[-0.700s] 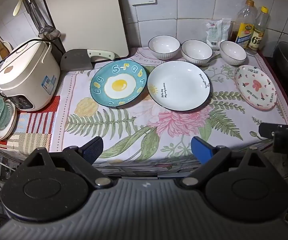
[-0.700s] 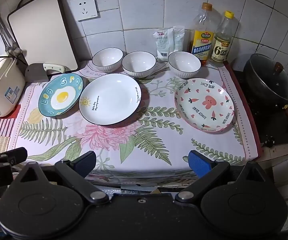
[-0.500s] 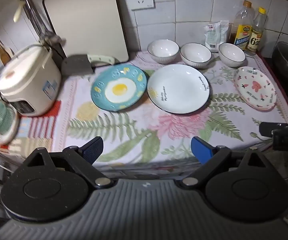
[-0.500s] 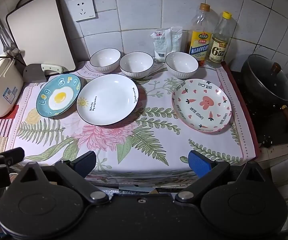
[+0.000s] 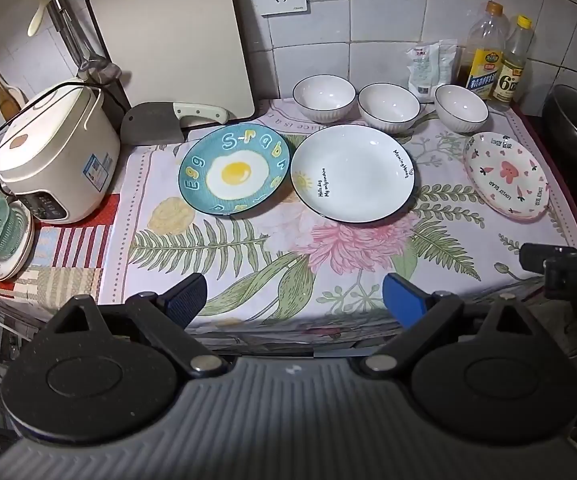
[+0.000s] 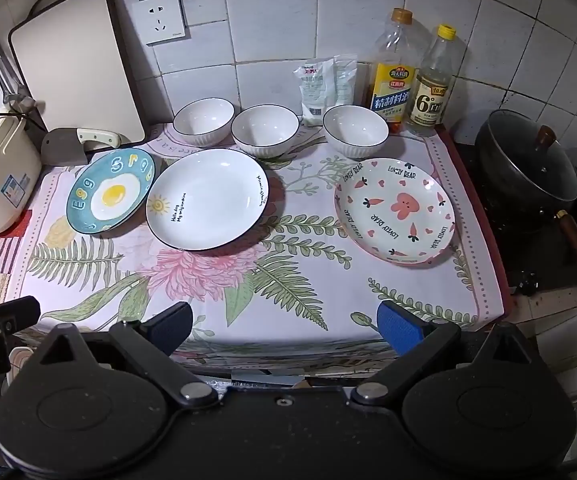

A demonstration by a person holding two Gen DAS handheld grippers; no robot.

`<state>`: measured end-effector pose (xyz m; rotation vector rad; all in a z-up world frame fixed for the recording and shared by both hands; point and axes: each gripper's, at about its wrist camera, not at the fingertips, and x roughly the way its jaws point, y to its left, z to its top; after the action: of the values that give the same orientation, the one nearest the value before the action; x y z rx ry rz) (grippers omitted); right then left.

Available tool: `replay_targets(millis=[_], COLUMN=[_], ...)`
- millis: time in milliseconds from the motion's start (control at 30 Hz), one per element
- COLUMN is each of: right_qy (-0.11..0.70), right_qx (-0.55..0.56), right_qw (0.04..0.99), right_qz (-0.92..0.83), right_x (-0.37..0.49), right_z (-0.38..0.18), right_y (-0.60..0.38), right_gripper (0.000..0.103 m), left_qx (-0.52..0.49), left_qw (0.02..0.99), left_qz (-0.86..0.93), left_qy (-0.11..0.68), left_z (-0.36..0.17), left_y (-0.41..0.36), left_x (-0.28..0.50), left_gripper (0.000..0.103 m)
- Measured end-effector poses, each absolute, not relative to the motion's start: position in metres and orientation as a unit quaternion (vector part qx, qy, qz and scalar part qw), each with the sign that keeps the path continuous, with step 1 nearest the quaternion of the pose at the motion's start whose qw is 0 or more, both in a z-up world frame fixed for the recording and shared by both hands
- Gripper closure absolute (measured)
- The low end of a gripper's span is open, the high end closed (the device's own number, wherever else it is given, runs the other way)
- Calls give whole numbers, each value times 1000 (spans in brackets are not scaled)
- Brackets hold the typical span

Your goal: Organize plates and bowls

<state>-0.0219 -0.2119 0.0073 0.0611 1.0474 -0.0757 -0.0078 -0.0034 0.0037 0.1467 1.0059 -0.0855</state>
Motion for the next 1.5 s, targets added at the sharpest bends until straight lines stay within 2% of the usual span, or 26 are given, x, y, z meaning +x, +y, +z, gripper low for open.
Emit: replay_targets(millis=[600, 933, 1500], right_qy=[498, 487, 489], right_qx=[26, 13, -2], right_qw=[866, 871, 870], right_qz=[-41, -61, -71], right_x=[-26, -29, -40], right_z=[6, 11, 7], right_y=[-215, -214, -210], right_gripper=[3, 3, 3], left_qx=[71, 78, 86], left_qw=[870, 884, 875], left_qz=[-24, -10, -28], left_qy=[487, 460, 476], left_z=[0, -2, -7], left_y=[-3, -1, -3], left_x=[-6, -12, -18], left_gripper=[7, 7, 7])
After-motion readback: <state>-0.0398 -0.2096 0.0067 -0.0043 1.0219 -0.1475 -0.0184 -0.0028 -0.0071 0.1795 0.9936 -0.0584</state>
